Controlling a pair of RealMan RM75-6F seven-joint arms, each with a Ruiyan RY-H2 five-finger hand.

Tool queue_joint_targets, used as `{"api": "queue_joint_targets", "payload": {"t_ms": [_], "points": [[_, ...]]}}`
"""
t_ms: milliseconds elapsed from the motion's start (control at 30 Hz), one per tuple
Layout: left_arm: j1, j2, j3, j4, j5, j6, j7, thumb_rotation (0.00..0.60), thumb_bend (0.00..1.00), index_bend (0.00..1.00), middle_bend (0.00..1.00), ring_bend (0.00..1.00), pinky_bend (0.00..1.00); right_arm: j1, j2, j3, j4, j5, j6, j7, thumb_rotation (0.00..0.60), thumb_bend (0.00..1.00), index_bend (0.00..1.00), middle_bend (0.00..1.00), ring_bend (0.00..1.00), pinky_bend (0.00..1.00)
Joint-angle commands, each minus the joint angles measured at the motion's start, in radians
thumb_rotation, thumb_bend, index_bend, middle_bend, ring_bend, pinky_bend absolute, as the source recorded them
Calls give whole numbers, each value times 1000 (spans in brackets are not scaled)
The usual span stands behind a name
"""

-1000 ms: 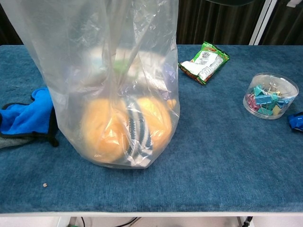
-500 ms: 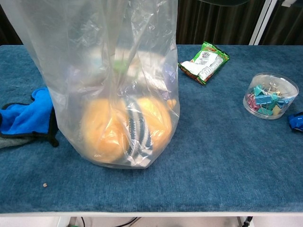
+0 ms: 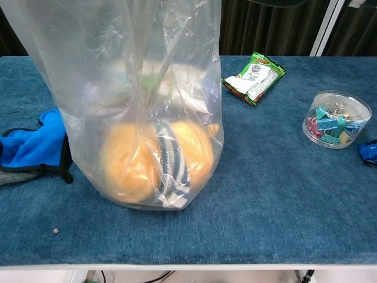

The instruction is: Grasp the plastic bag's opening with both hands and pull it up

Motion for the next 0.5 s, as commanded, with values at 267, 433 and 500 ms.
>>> {"api": "queue_joint_targets", "payload": {"t_ms": [267,433,500], "points": [[-62,-6,-14,1,-55,-77,4,455,0,186,232,99,214,-1,1,5,-4,1,-3,-6,600,412,80,138,0,26],[-81,-6,-21,2,-87,-106,-17,444,0,186,232,99,213,-1,0,7,-3,3,-5,-8,600,412,80,138,0,26],[-87,-3,-22,1,-92,-116,-27,439,0,186,232,99,213,-1,0,8,-2,4,-6,-8,600,413,80,138,0,26]]}}
